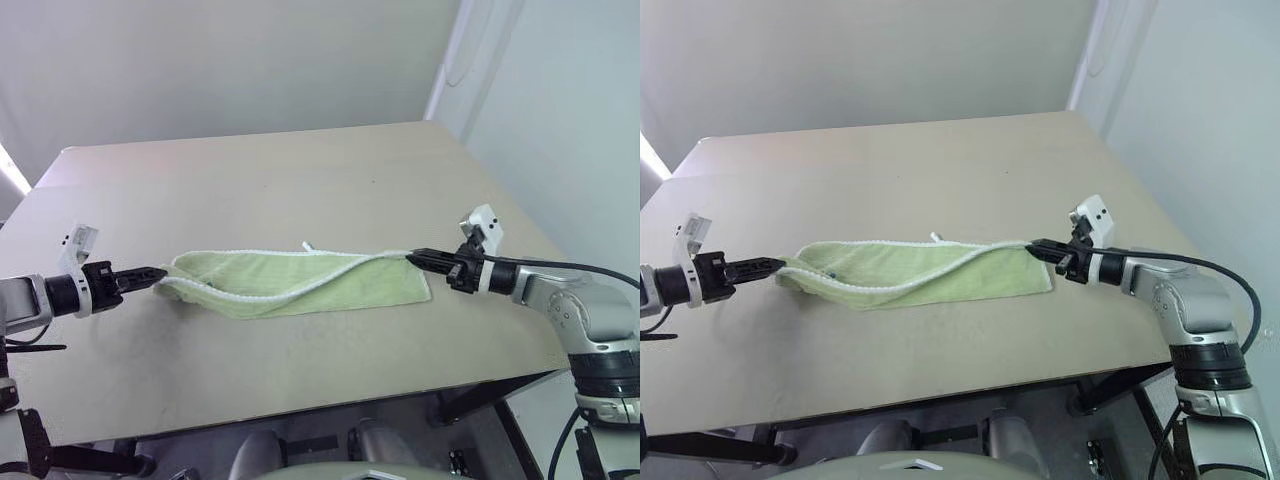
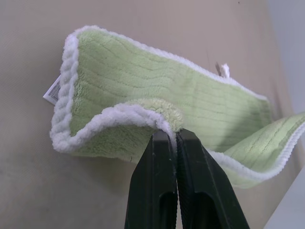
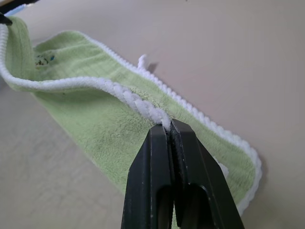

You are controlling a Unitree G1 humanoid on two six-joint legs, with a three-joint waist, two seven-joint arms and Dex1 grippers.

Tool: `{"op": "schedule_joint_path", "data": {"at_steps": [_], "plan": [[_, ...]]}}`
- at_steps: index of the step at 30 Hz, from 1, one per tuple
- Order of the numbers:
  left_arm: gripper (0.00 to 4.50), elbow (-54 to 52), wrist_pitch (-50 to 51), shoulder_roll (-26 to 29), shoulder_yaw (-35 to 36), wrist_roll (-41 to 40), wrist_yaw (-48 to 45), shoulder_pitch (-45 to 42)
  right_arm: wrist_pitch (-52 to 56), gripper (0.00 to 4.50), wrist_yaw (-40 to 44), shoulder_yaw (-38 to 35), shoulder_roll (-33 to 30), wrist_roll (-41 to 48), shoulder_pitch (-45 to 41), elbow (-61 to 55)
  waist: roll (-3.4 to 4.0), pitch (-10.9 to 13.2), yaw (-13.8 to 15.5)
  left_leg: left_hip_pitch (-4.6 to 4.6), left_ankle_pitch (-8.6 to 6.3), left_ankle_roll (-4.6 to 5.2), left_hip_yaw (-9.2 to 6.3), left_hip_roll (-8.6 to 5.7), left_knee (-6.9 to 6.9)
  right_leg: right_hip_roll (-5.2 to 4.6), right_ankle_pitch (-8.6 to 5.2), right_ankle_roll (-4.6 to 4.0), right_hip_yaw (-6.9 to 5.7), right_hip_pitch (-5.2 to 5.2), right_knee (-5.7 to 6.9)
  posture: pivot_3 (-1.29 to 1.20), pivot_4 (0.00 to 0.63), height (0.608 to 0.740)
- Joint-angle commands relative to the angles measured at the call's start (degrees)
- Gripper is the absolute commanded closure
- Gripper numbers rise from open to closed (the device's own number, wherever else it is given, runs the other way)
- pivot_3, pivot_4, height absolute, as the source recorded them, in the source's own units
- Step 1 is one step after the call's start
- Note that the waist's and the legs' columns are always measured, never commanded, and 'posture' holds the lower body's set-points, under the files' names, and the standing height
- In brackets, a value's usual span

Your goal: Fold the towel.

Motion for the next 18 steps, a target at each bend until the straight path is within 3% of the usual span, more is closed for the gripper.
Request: {"op": "schedule_joint_path", "data": {"at_steps": [1,18], "plan": [[4.50,3.5,3.5,-1.3,3.1,0.9,4.5,-2.7,-0.1,4.49,-0.6,-0.1,0.7,-0.2,-1.7,-0.2,0.02,0.0,0.0,0.00,0.00,0.00,0.00,0.00,0.00,0.00,0.00,0.00,0.00,0.00,0.00,0.00,0.000,0.740],[4.50,14.7,6.3,-9.4,18.5,4.0,22.2,-13.9,4.8,4.49,-5.2,-0.2,6.1,0.2,-9.0,7.1,-0.02,0.0,0.0,0.00,0.01,-0.01,-0.06,-0.01,0.02,0.02,0.16,-0.11,-0.01,0.01,0.04,0.00,0.000,0.740]]}}
